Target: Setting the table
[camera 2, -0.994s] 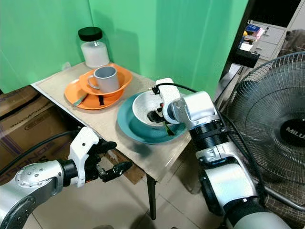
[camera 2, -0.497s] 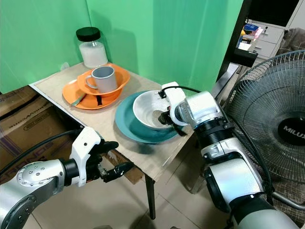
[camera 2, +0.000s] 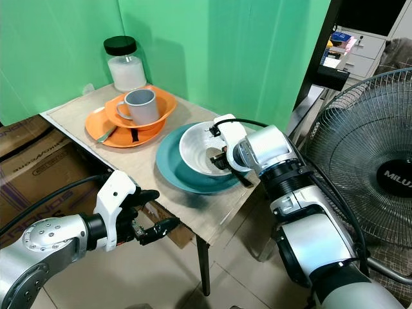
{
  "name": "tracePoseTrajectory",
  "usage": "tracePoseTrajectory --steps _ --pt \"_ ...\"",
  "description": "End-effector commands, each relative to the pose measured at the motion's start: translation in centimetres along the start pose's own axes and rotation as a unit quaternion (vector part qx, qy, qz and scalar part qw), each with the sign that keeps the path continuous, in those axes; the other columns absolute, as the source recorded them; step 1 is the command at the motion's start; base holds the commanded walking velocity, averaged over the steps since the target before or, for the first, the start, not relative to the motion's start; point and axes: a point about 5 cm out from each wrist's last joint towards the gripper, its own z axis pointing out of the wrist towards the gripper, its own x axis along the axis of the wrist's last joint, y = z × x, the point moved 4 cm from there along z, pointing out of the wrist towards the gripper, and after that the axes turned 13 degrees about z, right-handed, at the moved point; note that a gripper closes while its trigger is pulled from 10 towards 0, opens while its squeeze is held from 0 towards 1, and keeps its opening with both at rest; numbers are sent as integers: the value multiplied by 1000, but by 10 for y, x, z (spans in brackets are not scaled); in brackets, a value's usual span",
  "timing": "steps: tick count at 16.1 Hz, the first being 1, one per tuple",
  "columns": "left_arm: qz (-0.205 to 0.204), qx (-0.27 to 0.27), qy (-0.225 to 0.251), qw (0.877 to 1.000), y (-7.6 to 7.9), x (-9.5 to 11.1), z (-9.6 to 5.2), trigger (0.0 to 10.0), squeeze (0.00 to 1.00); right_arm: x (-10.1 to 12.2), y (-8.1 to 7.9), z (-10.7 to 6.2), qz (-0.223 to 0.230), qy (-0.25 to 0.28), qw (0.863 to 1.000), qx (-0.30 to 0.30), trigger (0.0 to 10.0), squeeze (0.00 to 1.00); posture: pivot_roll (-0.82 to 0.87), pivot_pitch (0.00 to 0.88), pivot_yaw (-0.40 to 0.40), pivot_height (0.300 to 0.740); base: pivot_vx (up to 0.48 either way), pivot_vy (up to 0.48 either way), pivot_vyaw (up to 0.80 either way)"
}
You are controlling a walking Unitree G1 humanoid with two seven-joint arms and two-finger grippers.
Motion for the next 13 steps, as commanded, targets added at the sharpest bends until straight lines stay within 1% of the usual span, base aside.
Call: tracePoseTrajectory --steps 1,5,9,11,12,13 --pt "15 2 0 1000 -2 3 0 10000 0 8 1 -5 -11 8 1000 -2 0 0 92 0 23 740 0 0 0" --pt "21 8 1 1000 -4 5 2 10000 0 8 -3 -5 -19 4 1000 11 0 0 93 0 22 740 0 0 0" --pt "26 16 1 1000 -7 6 3 10000 0 13 -5 -7 -21 13 1000 20 0 0 96 0 17 740 0 0 0" --pt "29 19 1 999 -8 6 3 10000 0 21 -8 -11 -16 33 999 31 0 0 98 0 12 740 0 0 0" --pt "32 27 3 999 -10 7 4 10000 0 30 -9 -17 -3 56 998 39 0 0 100 0 9 740 0 0 0" --pt "35 45 11 998 -15 10 3 10000 0 49 -11 -32 23 113 991 63 0 0 105 0 3 740 0 0 0"
